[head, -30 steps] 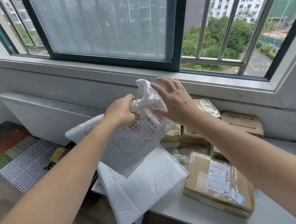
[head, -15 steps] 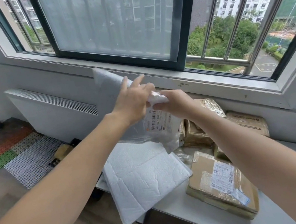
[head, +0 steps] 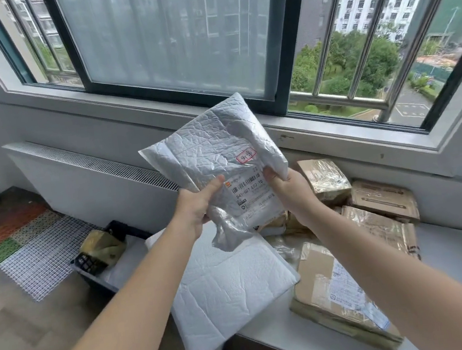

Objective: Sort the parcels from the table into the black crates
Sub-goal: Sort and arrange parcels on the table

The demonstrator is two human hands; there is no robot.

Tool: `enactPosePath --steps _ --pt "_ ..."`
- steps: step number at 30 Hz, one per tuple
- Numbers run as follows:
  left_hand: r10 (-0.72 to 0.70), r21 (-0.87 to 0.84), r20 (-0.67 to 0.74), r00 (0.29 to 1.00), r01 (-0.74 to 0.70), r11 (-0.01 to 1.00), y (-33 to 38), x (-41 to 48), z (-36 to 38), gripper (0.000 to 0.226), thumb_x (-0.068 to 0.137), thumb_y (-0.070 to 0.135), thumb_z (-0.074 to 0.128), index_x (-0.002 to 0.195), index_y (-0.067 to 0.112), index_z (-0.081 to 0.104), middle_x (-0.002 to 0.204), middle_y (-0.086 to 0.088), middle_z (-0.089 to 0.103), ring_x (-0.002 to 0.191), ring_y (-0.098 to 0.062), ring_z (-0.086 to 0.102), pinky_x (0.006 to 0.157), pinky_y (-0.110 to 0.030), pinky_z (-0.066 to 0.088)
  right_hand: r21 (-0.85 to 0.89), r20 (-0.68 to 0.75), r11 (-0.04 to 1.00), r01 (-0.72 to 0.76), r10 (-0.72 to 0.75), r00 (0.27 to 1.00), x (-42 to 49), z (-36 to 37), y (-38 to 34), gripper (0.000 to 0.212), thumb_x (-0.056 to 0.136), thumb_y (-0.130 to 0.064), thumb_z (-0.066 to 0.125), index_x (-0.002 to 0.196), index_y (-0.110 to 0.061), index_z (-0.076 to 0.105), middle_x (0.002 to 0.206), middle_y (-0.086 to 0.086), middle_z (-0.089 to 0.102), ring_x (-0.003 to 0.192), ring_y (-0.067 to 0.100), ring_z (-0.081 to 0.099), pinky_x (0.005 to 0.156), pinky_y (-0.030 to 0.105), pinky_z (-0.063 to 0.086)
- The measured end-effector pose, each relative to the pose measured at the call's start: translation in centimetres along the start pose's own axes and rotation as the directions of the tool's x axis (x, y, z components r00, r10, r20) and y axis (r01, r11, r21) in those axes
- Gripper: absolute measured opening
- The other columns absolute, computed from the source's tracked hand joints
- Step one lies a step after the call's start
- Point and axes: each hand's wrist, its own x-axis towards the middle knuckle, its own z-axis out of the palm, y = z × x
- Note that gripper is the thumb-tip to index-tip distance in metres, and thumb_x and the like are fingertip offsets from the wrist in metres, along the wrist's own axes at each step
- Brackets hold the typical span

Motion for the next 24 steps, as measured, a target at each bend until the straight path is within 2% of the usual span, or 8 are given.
enactPosePath --steps 2,4,6,8,11,14,19,24 --pt "0.019 -0.057 -0.039 0.999 -0.022 0.998 -0.8 0.1 0.2 0.064 0.072 0.023 0.086 0.125 0.008 0.054 0.114 -0.014 0.071 0.097 -0.029 0.071 0.084 -0.049 0.058 -0.133 0.050 0.991 0.002 0.005 0.999 -0.3 -0.1 0.9 0.030 0.099 -0.045 0.053 0.095 -0.020 0.069 0.092 0.004 0.074 0.086 0.025 0.071 0.078 0.047 0.059" --pt "0.012 -0.089 -0.085 0.996 -0.020 0.996 -1.9 0.5 0.1 0.051 0.075 0.010 0.084 0.111 0.013 0.050 0.115 -0.015 0.068 0.097 -0.029 0.070 0.086 -0.051 0.057 -0.321 0.147 0.947 0.023 0.026 0.989 -0.7 -0.5 2.2 0.033 0.101 -0.045 0.050 0.101 -0.016 0.067 0.093 0.005 0.072 0.086 0.026 0.070 0.082 0.050 0.057" --pt "-0.007 -0.098 -0.107 0.994 -0.004 0.995 -3.3 0.9 0.1 0.049 0.076 0.001 0.082 0.103 0.018 0.045 0.117 -0.017 0.065 0.098 -0.030 0.070 0.088 -0.052 0.057 -0.402 0.212 0.916 0.004 0.089 0.973 -1.6 -1.3 4.1 0.034 0.100 -0.048 0.049 0.107 -0.018 0.064 0.097 0.002 0.072 0.089 0.022 0.069 0.084 0.047 0.057" --pt "-0.018 -0.066 -0.118 0.993 0.010 0.998 -5.2 1.1 0.5 0.048 0.077 -0.002 0.080 0.101 0.018 0.044 0.119 -0.019 0.064 0.100 -0.031 0.069 0.091 -0.052 0.055 -0.479 0.253 0.878 0.013 0.124 0.960 -2.6 -2.4 6.2 0.040 0.099 -0.052 0.048 0.113 -0.018 0.062 0.102 0.001 0.071 0.090 0.018 0.069 0.084 0.045 0.057" --pt "-0.019 -0.003 -0.139 0.990 0.019 1.000 -7.5 1.0 1.3 0.048 0.078 -0.002 0.079 0.108 0.016 0.047 0.116 -0.015 0.064 0.098 -0.030 0.069 0.088 -0.048 0.058 -0.616 0.255 0.788 0.014 0.183 0.950 -3.8 -4.4 9.2 0.056 0.096 -0.058 0.047 0.134 -0.017 0.053 0.126 0.006 0.063 0.107 0.019 0.062 0.092 0.041 0.054" --pt "-0.019 0.015 -0.168 0.986 0.022 1.000 -8.8 1.1 1.5 0.051 0.079 -0.001 0.078 0.113 0.017 0.045 0.111 -0.009 0.063 0.093 -0.027 0.069 0.081 -0.043 0.059 -0.661 0.221 0.749 -0.039 0.244 0.944 -4.5 -5.9 11.0 0.069 0.095 -0.062 0.046 0.150 -0.020 0.036 0.145 0.010 0.047 0.126 0.023 0.052 0.101 0.038 0.047" --pt "-0.013 0.058 -0.257 0.966 0.029 0.998 -9.3 1.2 -0.6 0.051 0.079 0.004 0.079 0.113 0.015 0.042 0.105 -0.006 0.061 0.083 -0.018 0.066 0.061 -0.028 0.048 -0.660 0.220 0.751 -0.016 0.214 0.952 -3.5 -5.4 11.2 0.070 0.097 -0.061 0.043 0.152 -0.021 0.031 0.150 0.011 0.042 0.130 0.024 0.049 0.098 0.033 0.042" --pt "-0.010 0.075 -0.316 0.949 0.036 0.997 -9.7 1.6 -3.3 0.052 0.079 0.006 0.079 0.112 0.016 0.041 0.100 -0.001 0.058 0.081 -0.014 0.061 0.063 -0.029 0.045 -0.668 0.210 0.744 0.023 0.159 0.965 -1.7 -2.4 10.7 0.069 0.097 -0.060 0.045 0.152 -0.021 0.031 0.150 0.011 0.043 0.131 0.025 0.048 0.102 0.039 0.043"
